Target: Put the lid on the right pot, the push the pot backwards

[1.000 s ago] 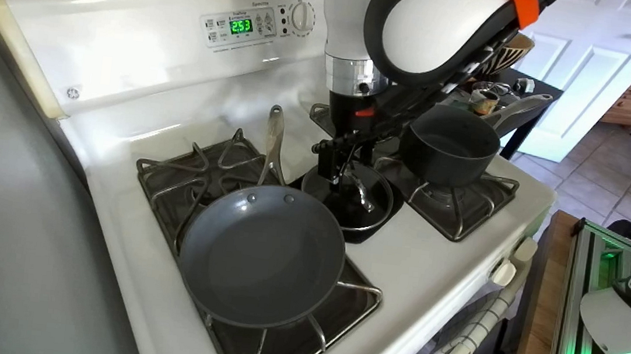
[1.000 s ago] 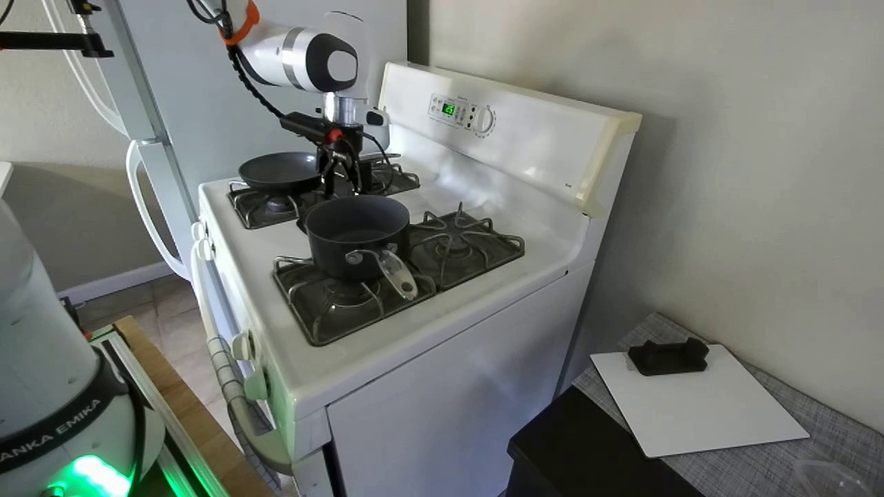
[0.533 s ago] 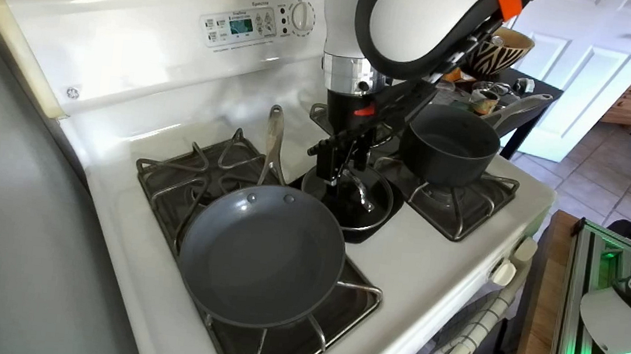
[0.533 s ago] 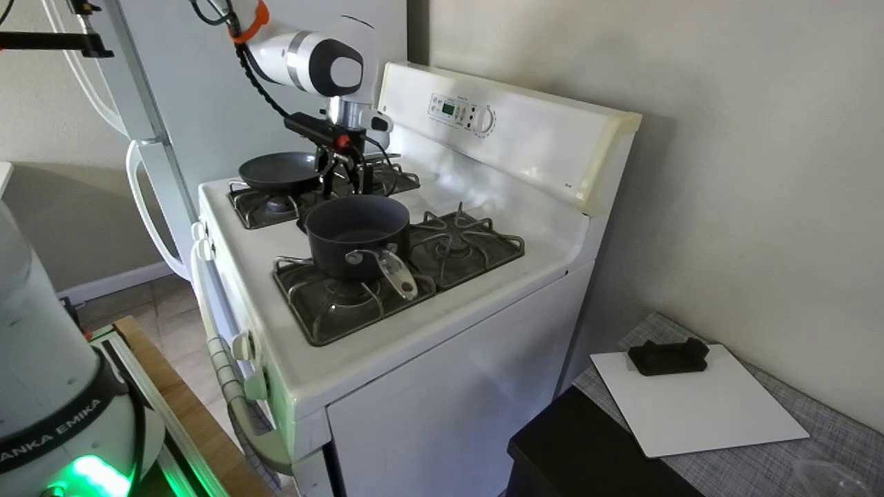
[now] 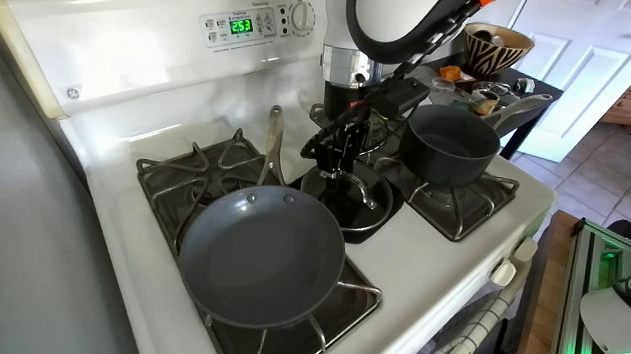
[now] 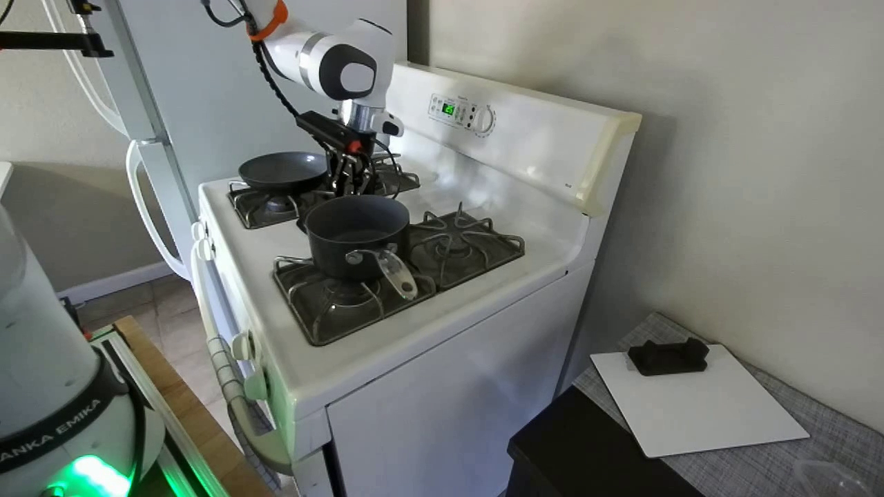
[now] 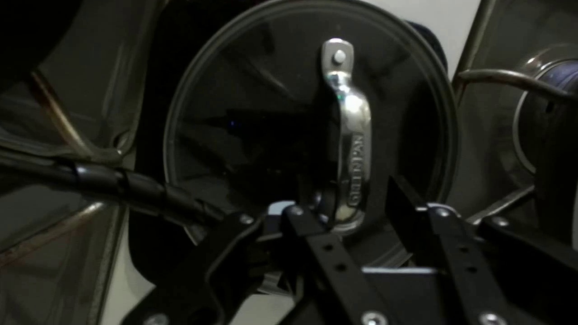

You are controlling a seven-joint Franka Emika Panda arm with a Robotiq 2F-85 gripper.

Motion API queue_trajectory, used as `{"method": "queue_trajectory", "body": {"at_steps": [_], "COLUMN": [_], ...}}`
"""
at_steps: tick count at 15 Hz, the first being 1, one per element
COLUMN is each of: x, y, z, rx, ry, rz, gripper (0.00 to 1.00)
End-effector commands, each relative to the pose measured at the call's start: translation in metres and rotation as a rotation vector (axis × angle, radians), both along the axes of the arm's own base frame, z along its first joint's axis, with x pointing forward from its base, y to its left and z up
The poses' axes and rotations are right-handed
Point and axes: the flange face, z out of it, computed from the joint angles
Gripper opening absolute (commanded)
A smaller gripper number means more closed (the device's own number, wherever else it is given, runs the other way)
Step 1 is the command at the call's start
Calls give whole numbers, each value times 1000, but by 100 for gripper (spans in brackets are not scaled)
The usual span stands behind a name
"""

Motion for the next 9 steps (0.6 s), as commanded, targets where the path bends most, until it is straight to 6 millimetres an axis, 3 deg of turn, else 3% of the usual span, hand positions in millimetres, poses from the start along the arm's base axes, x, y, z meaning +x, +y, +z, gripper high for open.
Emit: {"method": "queue_trajectory", "body": {"at_steps": [1,3,5,7,9], "x": [9,11,13,15,16], "y": [-1,-3,-5,-5,-4], "z": [-5,-5,-5,-4,-4], "rx": [47,56,62,70,77], "ry": [-3,-1,0,0,2], "rz": [-8,-9,-9,-9,-10], "gripper": [37,26,6,0,1]}}
